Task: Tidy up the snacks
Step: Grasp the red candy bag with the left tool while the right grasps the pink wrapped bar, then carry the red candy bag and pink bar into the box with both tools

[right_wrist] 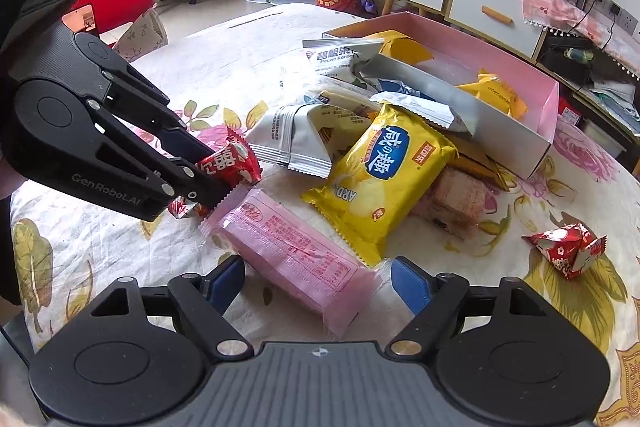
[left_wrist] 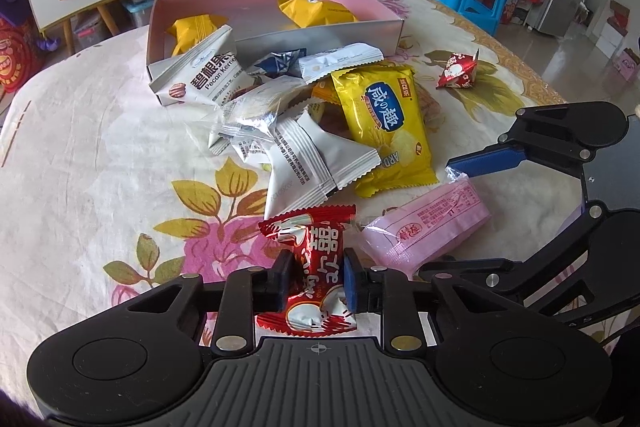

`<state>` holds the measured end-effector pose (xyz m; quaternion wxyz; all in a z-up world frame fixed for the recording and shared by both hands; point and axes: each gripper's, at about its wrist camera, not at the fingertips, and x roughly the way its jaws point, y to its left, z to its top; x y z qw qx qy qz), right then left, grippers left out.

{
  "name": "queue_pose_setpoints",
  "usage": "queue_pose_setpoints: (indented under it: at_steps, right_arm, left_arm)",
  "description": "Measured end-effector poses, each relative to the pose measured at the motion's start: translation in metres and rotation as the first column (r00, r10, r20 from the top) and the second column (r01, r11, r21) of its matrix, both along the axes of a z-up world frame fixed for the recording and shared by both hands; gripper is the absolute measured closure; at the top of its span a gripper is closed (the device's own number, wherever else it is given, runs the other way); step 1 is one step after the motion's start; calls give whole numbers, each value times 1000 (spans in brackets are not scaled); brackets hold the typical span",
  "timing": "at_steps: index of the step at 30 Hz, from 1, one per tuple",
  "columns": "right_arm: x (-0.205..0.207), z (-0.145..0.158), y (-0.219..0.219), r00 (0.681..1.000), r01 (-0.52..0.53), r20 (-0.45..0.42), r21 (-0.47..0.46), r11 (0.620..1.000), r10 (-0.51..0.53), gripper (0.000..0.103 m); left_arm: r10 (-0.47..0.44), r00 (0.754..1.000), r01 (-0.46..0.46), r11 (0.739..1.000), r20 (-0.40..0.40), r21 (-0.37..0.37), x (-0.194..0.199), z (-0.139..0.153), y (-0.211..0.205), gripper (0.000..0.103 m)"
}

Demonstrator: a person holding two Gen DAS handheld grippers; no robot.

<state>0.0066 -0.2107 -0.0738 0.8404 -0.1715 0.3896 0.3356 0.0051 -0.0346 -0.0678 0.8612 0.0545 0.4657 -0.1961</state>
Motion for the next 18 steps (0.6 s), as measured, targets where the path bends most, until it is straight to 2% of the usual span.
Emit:
queue_pose_setpoints:
  at_steps: [2,3,5,10,18]
  right_arm:
    - [-2,1,1,1000,-11,6,4,1000,11,40]
    - [-4,2,2,1000,-21,6,9,1000,21,46]
    - [-6,3,4,1000,-27,8,7,1000,27,49]
    - [-12,8,8,998,-62,22,0,998,62,63]
    - [-15,24,4,997,-59,49,25,998,57,69]
  left_arm:
    - [3,1000,-3,1000,0,-3,0,0,1,81]
    - [4,1000,-4,1000,1,-4,0,0,1,81]
    - [10,1000,-10,1000,4,-3,0,0,2,81]
    - [32,999,-32,999,14,-13,2,6,8,81]
    - [38,998,-36,999,59,-31,2,24,13,81]
